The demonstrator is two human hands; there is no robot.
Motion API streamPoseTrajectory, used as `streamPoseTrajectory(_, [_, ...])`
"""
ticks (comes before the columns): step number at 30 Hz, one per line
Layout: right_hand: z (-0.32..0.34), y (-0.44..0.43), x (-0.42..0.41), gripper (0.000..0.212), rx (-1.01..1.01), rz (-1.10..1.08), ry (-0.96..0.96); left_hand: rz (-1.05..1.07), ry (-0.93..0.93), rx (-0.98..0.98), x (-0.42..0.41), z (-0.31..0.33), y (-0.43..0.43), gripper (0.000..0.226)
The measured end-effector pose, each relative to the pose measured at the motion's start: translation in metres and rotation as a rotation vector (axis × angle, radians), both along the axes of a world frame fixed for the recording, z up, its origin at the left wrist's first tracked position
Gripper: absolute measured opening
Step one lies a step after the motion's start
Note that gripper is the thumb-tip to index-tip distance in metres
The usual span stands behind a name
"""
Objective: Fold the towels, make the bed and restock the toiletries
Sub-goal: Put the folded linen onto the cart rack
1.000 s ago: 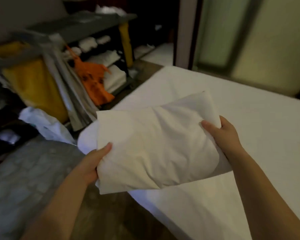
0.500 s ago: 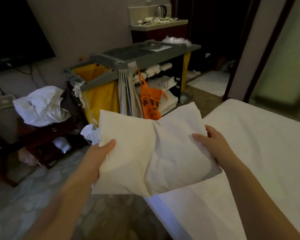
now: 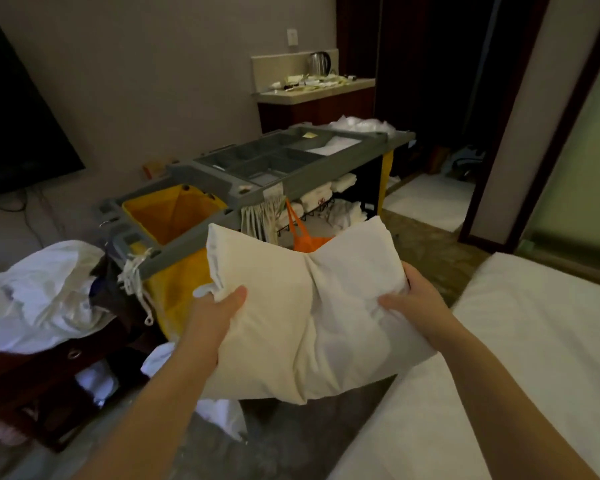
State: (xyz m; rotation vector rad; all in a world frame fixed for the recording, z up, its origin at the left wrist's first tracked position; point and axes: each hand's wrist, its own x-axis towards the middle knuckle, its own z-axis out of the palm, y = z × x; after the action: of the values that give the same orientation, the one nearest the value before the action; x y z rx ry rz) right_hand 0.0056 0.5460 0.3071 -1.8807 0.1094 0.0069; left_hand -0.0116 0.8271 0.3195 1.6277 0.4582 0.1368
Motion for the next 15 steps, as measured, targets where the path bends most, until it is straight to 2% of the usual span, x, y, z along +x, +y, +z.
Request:
streamPoseTrajectory(4, [0.0,0.016,0.069,0.068,-0.065,-0.116,-0.004,-0.135,-0.049,-0.017,0.081,0.001,0.014,0.027])
streamPoseTrajectory(6, [-0.002,0.026,0.099,0.07,-0.055,-0.173,0.009,-0.185,-0.032,-0.021,0.122,-0.003,0.023,0.031])
streamPoseTrajectory(9, [-0.014,0.039,0.137,0.069,-0.052,-0.284,0.077,-0.276,0.022,-0.018,0.187,-0.008,0.033,0.053])
streamPoseTrajectory(15, [-0.052,0.031,0.186,0.057,-0.171,-0.514,0.218,-0.41,0.041,0.011,0.275,-0.041,0.009,0.036])
